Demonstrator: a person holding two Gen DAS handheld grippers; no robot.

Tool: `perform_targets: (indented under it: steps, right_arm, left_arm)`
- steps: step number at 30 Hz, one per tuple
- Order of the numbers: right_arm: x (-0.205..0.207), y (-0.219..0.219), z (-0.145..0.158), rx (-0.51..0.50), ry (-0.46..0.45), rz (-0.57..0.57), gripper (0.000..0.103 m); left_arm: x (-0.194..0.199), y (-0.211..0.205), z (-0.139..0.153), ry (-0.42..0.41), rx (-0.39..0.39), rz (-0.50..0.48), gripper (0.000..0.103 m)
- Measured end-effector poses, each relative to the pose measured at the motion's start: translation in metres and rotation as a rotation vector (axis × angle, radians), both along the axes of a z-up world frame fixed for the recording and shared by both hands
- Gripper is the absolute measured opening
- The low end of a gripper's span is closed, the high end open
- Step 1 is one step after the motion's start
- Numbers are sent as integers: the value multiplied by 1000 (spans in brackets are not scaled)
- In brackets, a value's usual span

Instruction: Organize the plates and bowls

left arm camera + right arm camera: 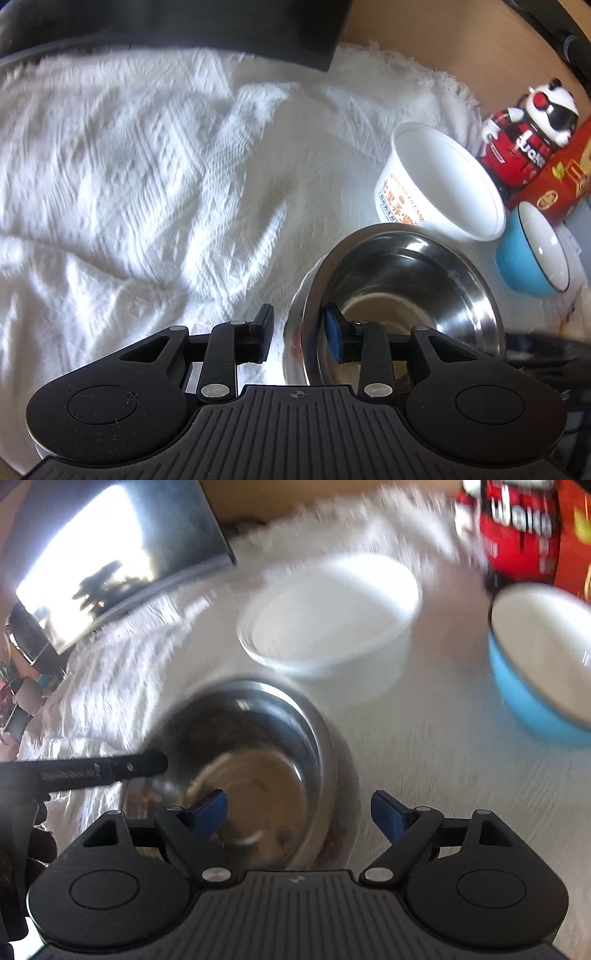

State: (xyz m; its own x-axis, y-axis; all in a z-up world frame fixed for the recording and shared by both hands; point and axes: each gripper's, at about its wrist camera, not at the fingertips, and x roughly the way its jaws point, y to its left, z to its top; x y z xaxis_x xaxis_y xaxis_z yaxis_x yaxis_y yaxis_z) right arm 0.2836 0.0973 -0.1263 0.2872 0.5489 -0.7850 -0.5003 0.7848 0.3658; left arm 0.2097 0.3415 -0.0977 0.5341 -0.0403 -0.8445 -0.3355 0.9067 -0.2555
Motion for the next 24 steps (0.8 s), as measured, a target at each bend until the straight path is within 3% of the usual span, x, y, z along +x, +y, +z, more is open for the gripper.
perform_targets:
  steps: [2, 7, 11, 16, 18, 24]
  right_arm:
    - [5, 1, -13, 0, 65, -8, 88]
    - [6, 7, -17, 12, 91, 31, 102]
    - [8, 12, -18, 12, 110, 27, 103]
    - [4, 30, -16, -95, 71, 112, 102]
    - [2, 35, -13, -89, 37, 120, 89]
    - [5, 30, -11, -99, -17, 50, 62]
  left_arm:
    - [2, 2, -4, 10, -25, 9, 35]
    - [3, 7, -13, 30, -96, 25, 30]
    - [1, 12, -15, 20, -135, 47, 30]
    - [1, 14, -17, 17, -153, 63, 30]
    - [1, 13, -18, 24, -142, 55, 31]
    - [8, 15, -19, 47, -169, 75, 30]
